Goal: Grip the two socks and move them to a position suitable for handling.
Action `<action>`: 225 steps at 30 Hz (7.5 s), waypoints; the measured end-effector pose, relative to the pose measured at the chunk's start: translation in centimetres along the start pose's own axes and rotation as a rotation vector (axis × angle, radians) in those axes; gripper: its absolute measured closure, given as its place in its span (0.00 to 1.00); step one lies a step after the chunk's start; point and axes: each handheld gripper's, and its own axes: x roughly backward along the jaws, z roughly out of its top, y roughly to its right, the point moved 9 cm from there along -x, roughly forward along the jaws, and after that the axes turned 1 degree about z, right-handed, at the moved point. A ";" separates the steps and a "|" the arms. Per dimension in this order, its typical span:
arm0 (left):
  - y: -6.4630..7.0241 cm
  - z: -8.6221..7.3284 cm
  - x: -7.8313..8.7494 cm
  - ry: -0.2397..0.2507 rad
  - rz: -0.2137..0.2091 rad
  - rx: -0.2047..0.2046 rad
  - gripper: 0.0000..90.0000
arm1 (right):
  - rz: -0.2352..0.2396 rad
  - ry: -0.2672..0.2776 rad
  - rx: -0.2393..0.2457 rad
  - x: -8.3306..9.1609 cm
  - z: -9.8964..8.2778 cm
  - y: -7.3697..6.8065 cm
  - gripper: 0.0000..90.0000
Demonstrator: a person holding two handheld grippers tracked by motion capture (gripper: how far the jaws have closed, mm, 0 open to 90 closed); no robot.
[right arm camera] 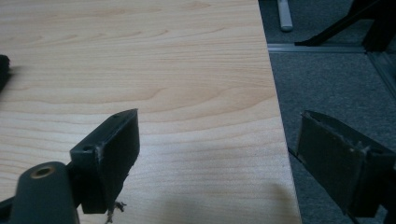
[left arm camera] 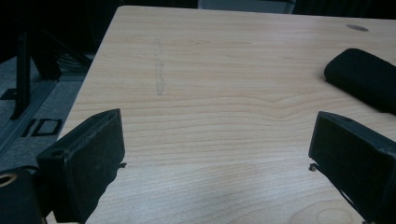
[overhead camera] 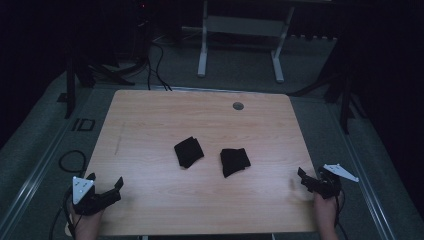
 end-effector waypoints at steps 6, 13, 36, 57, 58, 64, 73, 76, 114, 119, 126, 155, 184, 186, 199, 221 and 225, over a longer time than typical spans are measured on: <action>0.0 0.0 0.1 0.000 -0.003 -0.005 0.04 | 0.021 -0.003 0.002 0.0 0.0 0.0 0.15; 0.0 0.1 0.2 -0.012 0.002 0.004 0.03 | 0.030 -0.035 0.027 -0.1 -0.2 -0.6 0.15; 0.8 0.1 0.2 -0.022 -0.007 0.000 0.02 | 0.293 -0.190 0.125 -1.1 0.4 -9.3 0.14; 1.1 0.2 0.4 -0.017 -0.030 -0.008 0.02 | 0.413 -0.183 0.297 -5.9 3.6 -20.1 0.20; 1.1 0.2 0.4 -0.017 -0.030 -0.008 0.02 | 0.413 -0.183 0.297 -5.9 3.6 -20.1 0.20; 1.2 0.2 0.5 -0.018 -0.034 -0.011 0.02 | 0.404 -0.231 0.320 -8.6 2.3 -22.9 0.25; 1.4 0.2 0.5 -0.023 -0.046 -0.012 0.02 | 0.319 -0.211 0.413 -10.3 1.6 -24.0 0.43; 1.5 0.2 0.5 -0.024 -0.055 -0.011 0.02 | 0.303 -0.204 0.418 -10.3 1.8 -24.0 0.61; 10.4 -0.1 0.0 -0.106 -0.305 -0.081 0.03 | 0.408 -0.231 0.469 0.4 -4.5 -27.5 0.81; 11.8 -0.2 -0.2 -0.114 -0.362 -0.101 0.07 | 0.452 -0.256 0.458 0.7 -4.6 -28.0 0.54; 15.7 0.3 -1.4 -0.163 -0.508 -0.171 0.26 | 0.433 -0.161 0.460 3.5 1.0 -25.9 0.47; 28.5 -1.6 -7.9 -0.498 -0.858 -0.300 0.93 | 0.451 -0.353 0.466 0.5 -4.3 -23.9 0.86; 29.0 -1.4 -9.7 -0.548 -0.866 -0.240 0.87 | 0.442 -0.347 0.510 0.6 -4.4 -23.9 0.95; 29.2 -1.6 -9.5 -0.552 -0.863 -0.269 0.94 | 0.444 -0.345 0.507 0.6 -4.4 -23.9 0.95; 26.2 -1.3 -8.6 -0.547 -0.774 -0.288 0.98 | 0.489 -0.254 0.485 3.9 -1.4 -24.2 0.96; 19.9 -0.5 -6.7 -0.536 -0.682 -0.320 0.90 | 0.396 -0.322 0.267 3.0 -3.2 -16.1 0.90; 19.6 0.4 -6.7 -0.467 -0.653 -0.296 0.71 | 0.314 -0.315 0.321 2.3 -3.1 -15.5 0.72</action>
